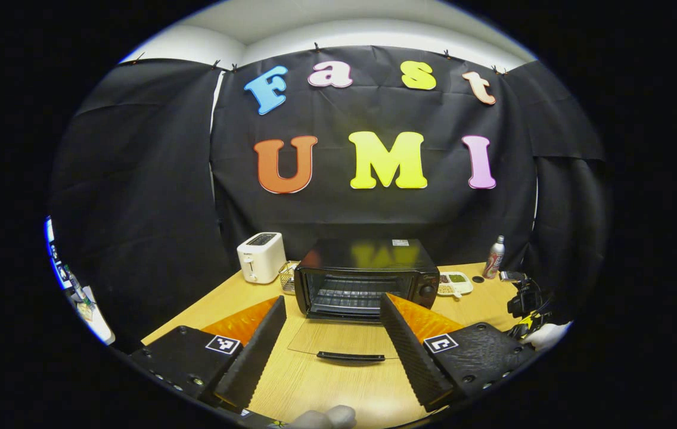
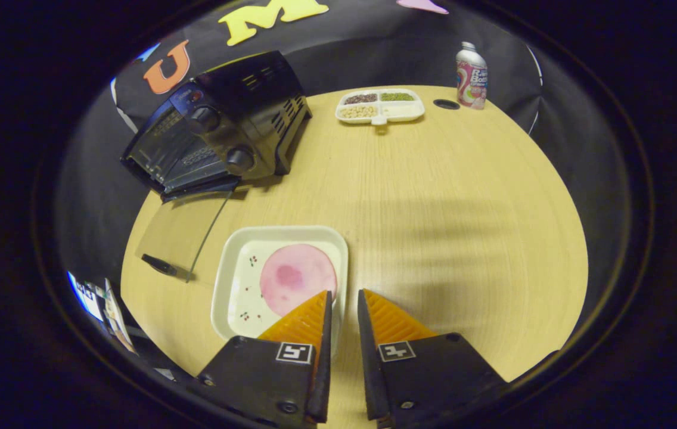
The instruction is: Open the electric oven with the left hand, put the food in, and close the electric oven.
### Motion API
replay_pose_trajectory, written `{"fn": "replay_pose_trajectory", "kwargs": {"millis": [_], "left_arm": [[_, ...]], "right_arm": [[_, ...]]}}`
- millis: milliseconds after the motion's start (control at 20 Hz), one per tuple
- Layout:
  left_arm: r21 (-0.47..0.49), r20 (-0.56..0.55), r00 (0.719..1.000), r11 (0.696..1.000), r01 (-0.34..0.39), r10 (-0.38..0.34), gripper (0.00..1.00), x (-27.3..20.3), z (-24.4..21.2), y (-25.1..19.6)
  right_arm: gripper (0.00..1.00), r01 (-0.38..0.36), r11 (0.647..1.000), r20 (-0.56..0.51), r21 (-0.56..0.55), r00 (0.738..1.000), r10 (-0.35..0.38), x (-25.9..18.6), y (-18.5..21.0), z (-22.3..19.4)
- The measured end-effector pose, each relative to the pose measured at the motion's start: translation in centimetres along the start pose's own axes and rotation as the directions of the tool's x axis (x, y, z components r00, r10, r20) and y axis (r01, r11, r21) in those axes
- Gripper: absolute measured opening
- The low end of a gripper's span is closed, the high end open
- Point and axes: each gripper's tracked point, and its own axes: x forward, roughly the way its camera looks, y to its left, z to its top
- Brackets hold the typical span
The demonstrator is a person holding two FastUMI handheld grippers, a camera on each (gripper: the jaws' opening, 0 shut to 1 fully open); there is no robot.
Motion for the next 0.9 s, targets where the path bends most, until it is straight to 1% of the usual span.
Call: {"fn": "replay_pose_trajectory", "kwargs": {"millis": [50,100,200,350,400,450,500,550,650,700,750,800,900], "left_arm": [[-0.004,-0.002,1.0,1.0,-0.017,0.017,0.96,-0.1,0.0,0.0],[-0.01,-0.004,1.0,1.0,-0.03,0.03,0.96,-0.2,-0.1,-0.1],[-0.02,-0.007,0.999,0.998,-0.054,0.054,0.96,-0.5,0.1,0.1],[-0.034,-0.004,0.997,0.996,-0.078,0.078,0.96,-0.9,0.3,0.2],[-0.035,0.004,0.996,0.996,-0.083,0.084,0.96,-0.9,0.3,0.3],[-0.036,0.009,0.997,0.996,-0.082,0.083,0.96,-0.8,0.4,0.2],[-0.041,0.015,0.996,0.996,-0.083,0.084,0.96,-0.8,0.5,0.3],[-0.048,0.02,0.997,0.996,-0.077,0.078,0.96,-0.5,0.5,0.1],[-0.058,0.028,0.997,0.996,-0.068,0.07,0.96,0.2,0.2,0.2],[-0.064,0.029,0.998,0.996,-0.062,0.064,0.96,0.4,0.2,0.3],[-0.072,0.03,0.998,0.996,-0.059,0.061,0.96,0.6,0.2,0.5],[-0.08,0.034,0.998,0.996,-0.049,0.052,0.96,0.7,0.4,0.6],[-0.081,0.029,0.999,0.996,-0.037,0.04,0.96,0.9,0.4,1.0]], "right_arm": [[0.18,0.002,1.0,-0.025,-0.009,1.0,-0.003,0.1,0.0,0.0],[0.14,0.005,1.0,-0.031,-0.024,0.999,-0.006,0.2,0.0,0.5],[0.12,0.041,0.998,-0.093,-0.053,0.995,-0.046,0.0,-0.2,0.4],[0.13,0.078,0.995,-0.224,-0.06,0.971,-0.089,0.7,0.0,0.3],[0.07,0.08,0.995,-0.248,-0.06,0.964,-0.093,0.8,0.0,0.3],[0.09,0.072,0.995,-0.271,-0.063,0.959,-0.087,0.9,0.0,0.4],[0.04,0.06,0.996,-0.291,-0.058,0.954,-0.075,0.9,0.0,0.5],[0.06,0.044,0.998,-0.309,-0.042,0.95,-0.055,1.0,0.1,0.6],[0.02,-0.006,1.0,-0.342,0.004,0.94,0.007,0.9,0.1,0.8],[0.04,-0.031,0.998,-0.358,0.055,0.932,0.049,1.1,0.2,0.6],[0.01,-0.063,0.991,-0.36,0.114,0.927,0.101,0.7,0.3,0.8],[0.04,-0.115,0.978,-0.358,0.172,0.918,0.171,0.8,0.7,0.6],[0.04,-0.186,0.939,-0.318,0.289,0.907,0.278,0.5,0.8,0.3]]}}
